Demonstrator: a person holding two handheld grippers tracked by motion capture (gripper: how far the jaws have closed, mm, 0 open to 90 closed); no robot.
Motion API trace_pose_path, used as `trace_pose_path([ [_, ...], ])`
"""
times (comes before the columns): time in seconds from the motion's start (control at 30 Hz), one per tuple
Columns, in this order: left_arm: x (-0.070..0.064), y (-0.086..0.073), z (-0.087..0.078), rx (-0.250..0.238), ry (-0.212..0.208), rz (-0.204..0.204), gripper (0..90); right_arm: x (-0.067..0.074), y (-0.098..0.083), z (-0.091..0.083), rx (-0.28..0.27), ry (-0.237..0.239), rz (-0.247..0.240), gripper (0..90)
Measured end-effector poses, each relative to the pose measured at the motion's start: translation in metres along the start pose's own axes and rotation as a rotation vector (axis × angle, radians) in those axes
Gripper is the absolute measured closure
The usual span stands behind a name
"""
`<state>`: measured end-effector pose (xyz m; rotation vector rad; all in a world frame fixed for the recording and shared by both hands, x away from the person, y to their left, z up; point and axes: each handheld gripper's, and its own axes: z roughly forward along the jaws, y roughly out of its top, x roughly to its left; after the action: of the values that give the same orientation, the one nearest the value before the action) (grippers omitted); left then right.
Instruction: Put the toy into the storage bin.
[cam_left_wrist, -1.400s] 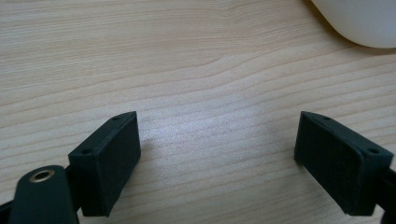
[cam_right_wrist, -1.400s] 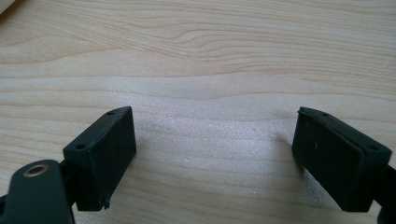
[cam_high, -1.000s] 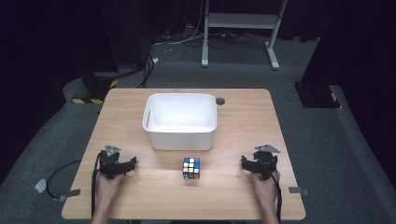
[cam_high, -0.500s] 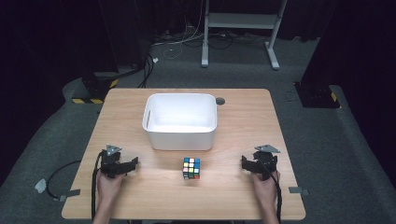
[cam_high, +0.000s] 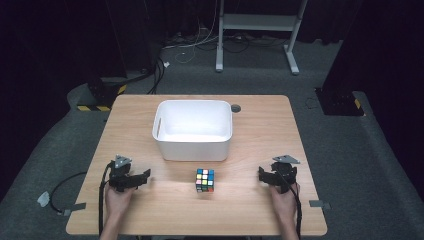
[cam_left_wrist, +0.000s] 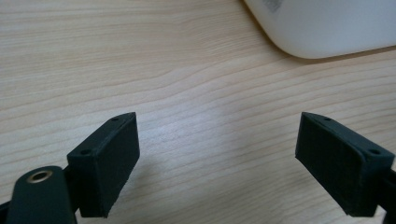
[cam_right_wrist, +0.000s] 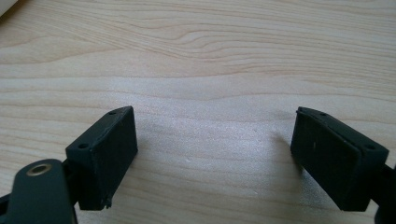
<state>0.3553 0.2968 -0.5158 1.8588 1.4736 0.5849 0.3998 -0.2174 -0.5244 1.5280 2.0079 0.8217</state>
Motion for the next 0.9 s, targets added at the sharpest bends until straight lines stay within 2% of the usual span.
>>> trace_pose_path([
  [0.13,-0.006,0.002,0.000,0.005,-0.038,0.011,13.8,0.000,0.000,0.000,0.000,0.000,-0.001,14.3],
  [0.37,-0.016,0.004,0.000,0.005,-0.068,0.039,13.9,0.000,0.000,0.000,-0.001,-0.001,-0.002,14.5],
  [0.47,-0.018,0.004,0.000,0.009,-0.114,0.045,14.6,0.000,0.000,0.000,-0.001,-0.001,-0.001,14.6],
  [0.67,-0.021,0.005,-0.004,-0.007,-0.133,0.057,14.1,0.000,0.000,0.000,-0.001,-0.001,-0.001,14.6],
  [0.9,-0.031,0.006,-0.006,-0.014,-0.167,0.080,13.8,0.000,0.000,0.000,-0.001,-0.001,-0.003,14.6],
])
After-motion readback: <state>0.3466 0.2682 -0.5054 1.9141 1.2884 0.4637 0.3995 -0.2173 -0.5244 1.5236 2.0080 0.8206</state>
